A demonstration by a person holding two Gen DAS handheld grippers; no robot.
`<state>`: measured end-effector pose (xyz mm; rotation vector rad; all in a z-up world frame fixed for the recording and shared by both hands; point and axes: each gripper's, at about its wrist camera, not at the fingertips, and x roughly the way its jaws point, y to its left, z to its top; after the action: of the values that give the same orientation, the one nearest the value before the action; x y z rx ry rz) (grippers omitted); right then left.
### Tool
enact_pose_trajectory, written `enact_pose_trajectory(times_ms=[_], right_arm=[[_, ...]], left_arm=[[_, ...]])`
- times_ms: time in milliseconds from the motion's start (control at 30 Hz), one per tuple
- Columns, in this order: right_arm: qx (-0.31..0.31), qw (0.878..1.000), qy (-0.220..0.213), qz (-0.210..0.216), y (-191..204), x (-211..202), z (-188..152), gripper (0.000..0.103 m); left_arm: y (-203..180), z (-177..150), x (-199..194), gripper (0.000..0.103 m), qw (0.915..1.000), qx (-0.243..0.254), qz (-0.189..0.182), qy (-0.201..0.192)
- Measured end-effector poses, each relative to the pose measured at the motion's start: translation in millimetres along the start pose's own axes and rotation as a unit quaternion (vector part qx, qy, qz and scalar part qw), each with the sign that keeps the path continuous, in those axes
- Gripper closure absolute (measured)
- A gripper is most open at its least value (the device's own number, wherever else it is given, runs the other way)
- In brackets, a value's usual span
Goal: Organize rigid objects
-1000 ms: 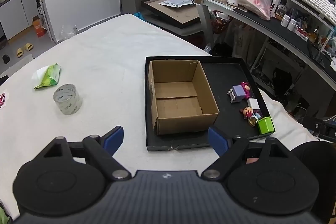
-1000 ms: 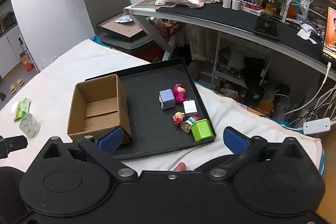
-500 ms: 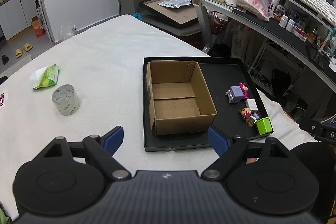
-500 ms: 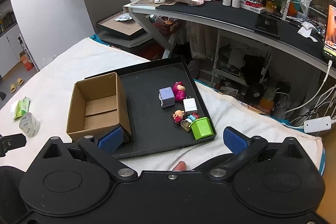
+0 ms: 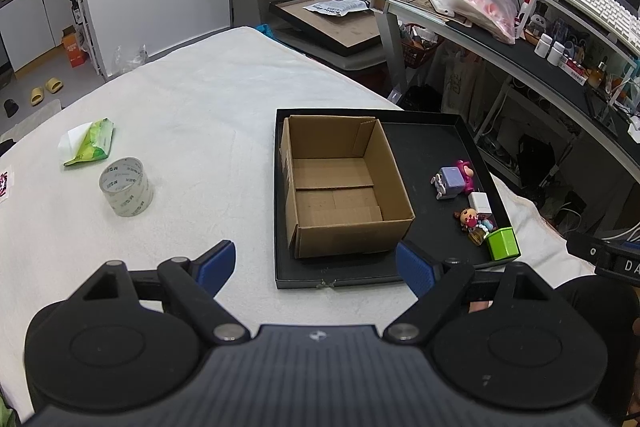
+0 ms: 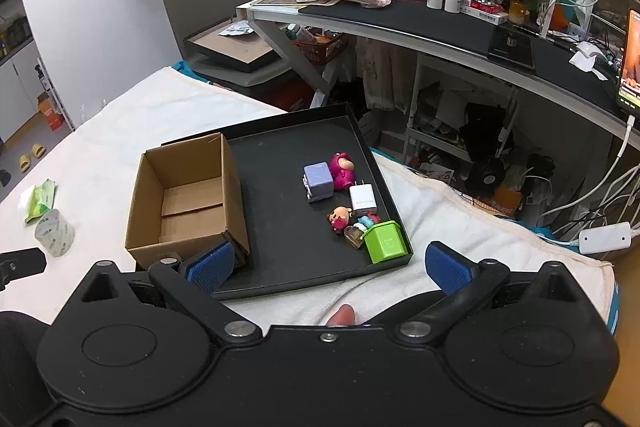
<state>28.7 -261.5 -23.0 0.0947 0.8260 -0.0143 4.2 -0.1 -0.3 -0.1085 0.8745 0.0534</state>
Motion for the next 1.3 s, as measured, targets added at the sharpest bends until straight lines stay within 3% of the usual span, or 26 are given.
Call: enact_pose_trajectory(times_ms=[1300], right_arm=[[-0.002,1.000,0.002,-0.004,1.4,0.3,1.4,0.000]], left_arm=[[-2.3,-1.3,0.3,0.017,1.0000,0.000,-0.005,0.002]])
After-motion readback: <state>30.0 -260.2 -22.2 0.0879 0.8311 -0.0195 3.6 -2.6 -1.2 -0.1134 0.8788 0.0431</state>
